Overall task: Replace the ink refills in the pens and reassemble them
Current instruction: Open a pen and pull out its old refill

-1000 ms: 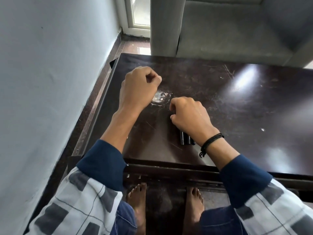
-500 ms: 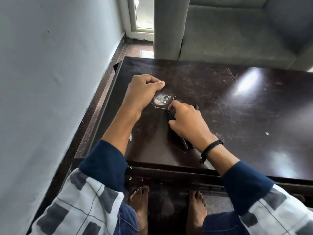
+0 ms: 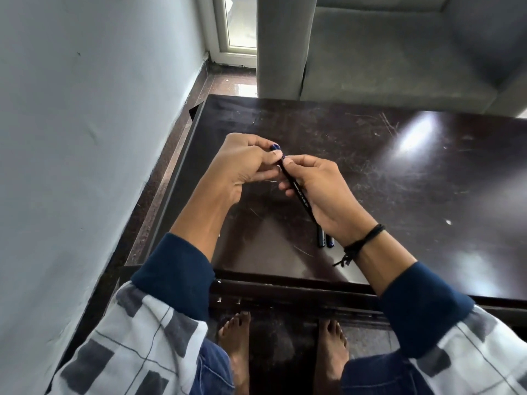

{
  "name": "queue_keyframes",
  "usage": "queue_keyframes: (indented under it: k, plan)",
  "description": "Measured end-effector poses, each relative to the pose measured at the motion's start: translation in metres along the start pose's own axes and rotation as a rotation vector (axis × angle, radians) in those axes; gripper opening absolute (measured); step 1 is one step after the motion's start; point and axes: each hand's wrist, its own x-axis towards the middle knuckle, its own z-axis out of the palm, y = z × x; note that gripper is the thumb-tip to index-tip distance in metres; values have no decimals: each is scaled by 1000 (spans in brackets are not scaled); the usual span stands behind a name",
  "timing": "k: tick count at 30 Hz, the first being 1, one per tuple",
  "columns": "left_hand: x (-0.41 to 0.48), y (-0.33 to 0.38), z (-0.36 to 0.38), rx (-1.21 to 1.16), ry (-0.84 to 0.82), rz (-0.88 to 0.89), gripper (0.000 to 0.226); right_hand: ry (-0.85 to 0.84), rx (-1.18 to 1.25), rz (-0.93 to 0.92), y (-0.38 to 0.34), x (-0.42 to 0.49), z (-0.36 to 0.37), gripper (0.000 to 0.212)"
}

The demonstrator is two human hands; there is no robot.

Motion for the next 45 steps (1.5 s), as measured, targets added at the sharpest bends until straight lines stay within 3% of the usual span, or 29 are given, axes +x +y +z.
queue_keyframes:
  k: [7,11,15,21,30,32,37,41,45]
  plan:
    - [1,0,-4,-108,-71,-26,15,-84,109,100,-8,-3,-6,12]
    - [1,-2,-5,-26,-54,18,10,-106,55,123,-9,-4,-5,9]
    - [2,-4,-5,10,-40,51,19,-116,16,113,-8,-4,-3,10]
    - [3,-5,-4,22,-20,48,19,-91,-62,44,-6,-5,-1,15]
    - [3,-6,-4,15,-18,44,18,-41,-185,7,2,-7,4,8]
    - [3,-5,-5,10,-15,49,19,-65,-203,29,1,-7,3,2]
    - [8,-2,-12,-26,80,85,18,-154,-260,84,-6,-3,-5,14]
    - [16,-3,-21,116,168,136,20,-71,-290,100,-10,0,-17,20]
    - [23,-17,-11,501,87,95,25,85,-173,84,-15,4,-25,17]
